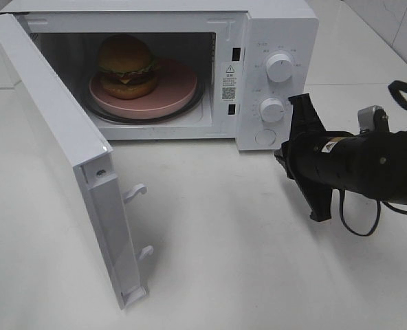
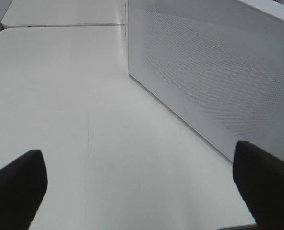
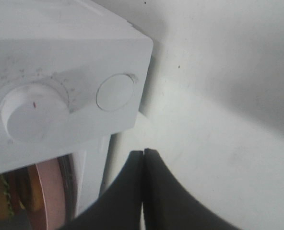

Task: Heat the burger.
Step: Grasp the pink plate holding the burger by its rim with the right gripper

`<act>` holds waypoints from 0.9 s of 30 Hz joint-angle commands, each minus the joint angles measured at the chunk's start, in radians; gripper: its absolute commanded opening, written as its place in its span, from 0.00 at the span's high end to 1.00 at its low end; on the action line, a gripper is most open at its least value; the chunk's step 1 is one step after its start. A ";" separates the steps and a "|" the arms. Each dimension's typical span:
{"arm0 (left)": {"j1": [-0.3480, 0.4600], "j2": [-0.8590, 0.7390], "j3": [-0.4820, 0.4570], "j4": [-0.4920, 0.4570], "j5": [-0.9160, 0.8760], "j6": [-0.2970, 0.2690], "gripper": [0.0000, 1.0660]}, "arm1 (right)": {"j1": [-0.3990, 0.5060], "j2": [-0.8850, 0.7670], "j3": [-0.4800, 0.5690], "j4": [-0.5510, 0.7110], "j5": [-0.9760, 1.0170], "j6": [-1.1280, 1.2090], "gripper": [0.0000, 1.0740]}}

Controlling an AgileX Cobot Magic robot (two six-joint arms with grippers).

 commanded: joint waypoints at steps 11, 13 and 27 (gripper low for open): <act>0.005 -0.021 0.003 -0.001 -0.008 0.000 0.05 | -0.003 -0.222 0.015 -0.039 0.329 -0.495 0.97; 0.005 -0.021 0.003 -0.001 -0.008 0.000 0.05 | -0.003 -0.267 0.013 -0.039 0.414 -0.628 0.97; 0.005 -0.021 0.003 -0.001 -0.008 0.000 0.05 | -0.006 -0.316 -0.193 -0.216 1.008 -1.119 0.94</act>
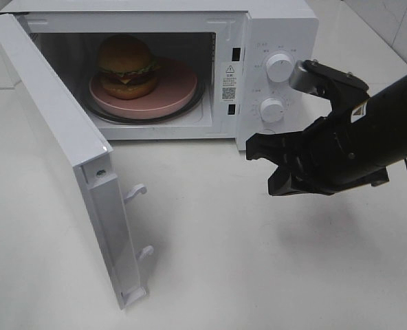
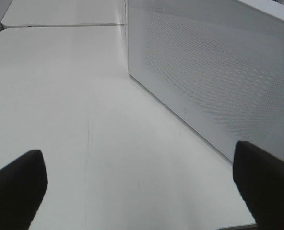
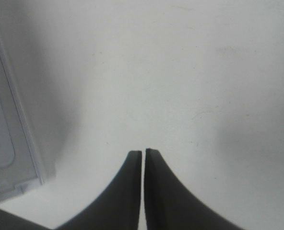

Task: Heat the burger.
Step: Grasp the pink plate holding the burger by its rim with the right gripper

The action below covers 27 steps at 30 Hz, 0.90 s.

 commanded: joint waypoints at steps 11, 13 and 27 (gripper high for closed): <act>0.005 -0.021 0.003 -0.001 -0.008 0.000 0.05 | -0.006 -0.011 -0.127 -0.041 0.379 -0.765 0.92; 0.005 -0.021 0.003 -0.001 -0.008 0.000 0.05 | -0.006 -0.011 -0.127 -0.042 0.400 -0.875 0.92; 0.005 -0.021 0.003 -0.001 -0.008 0.000 0.05 | -0.005 -0.011 -0.127 -0.087 0.437 -1.432 0.91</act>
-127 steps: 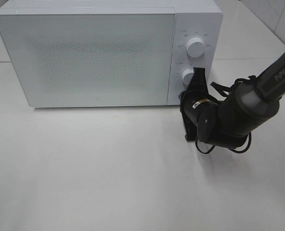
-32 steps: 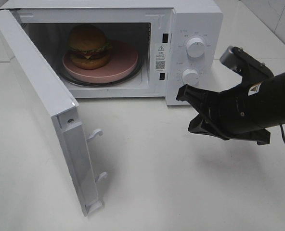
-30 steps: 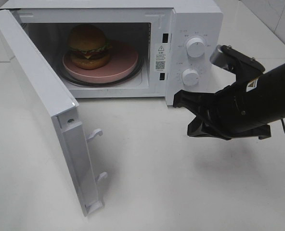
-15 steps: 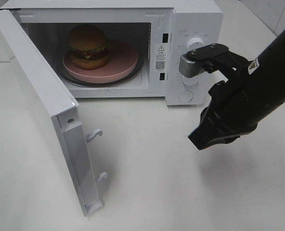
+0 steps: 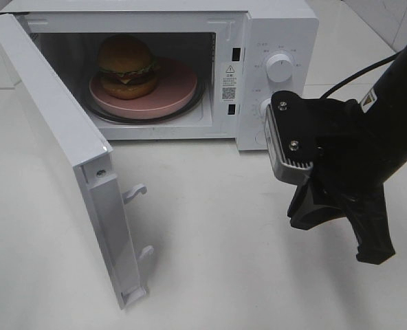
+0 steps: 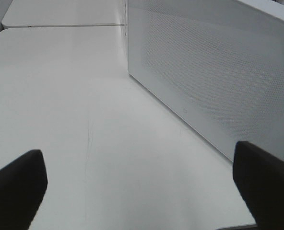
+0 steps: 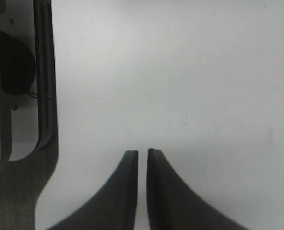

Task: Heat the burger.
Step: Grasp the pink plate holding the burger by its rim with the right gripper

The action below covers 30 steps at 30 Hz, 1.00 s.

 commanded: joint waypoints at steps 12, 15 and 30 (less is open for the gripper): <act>0.005 -0.021 0.003 -0.001 -0.008 0.000 0.05 | -0.002 -0.011 -0.081 -0.138 0.056 -0.117 0.88; 0.005 -0.021 0.003 -0.001 -0.008 0.000 0.05 | -0.002 -0.011 -0.106 -0.173 0.059 -0.118 0.84; 0.005 -0.021 0.003 -0.001 -0.008 0.000 0.05 | 0.091 -0.007 -0.123 -0.315 -0.019 -0.027 0.19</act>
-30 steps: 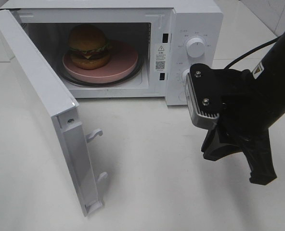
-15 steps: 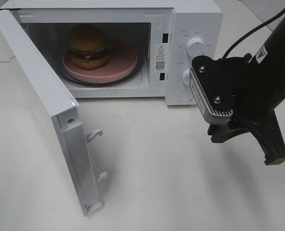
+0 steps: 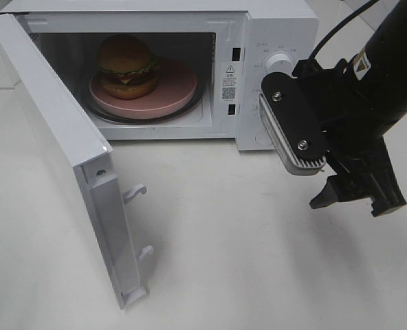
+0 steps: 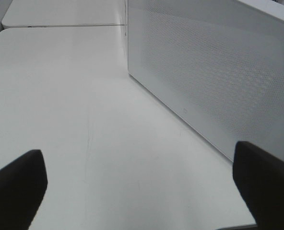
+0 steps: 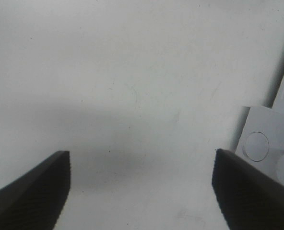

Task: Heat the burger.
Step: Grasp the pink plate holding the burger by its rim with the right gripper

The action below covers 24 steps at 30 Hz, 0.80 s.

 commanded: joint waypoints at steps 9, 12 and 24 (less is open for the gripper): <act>0.005 -0.021 0.003 -0.001 -0.008 0.000 0.05 | 0.013 0.000 -0.018 -0.069 -0.052 0.058 0.20; 0.005 -0.021 0.003 -0.001 -0.008 0.000 0.05 | 0.013 0.000 -0.031 -0.092 -0.098 0.063 0.20; 0.005 -0.021 0.003 -0.001 -0.008 0.000 0.05 | 0.013 0.088 -0.106 -0.118 -0.245 0.063 0.21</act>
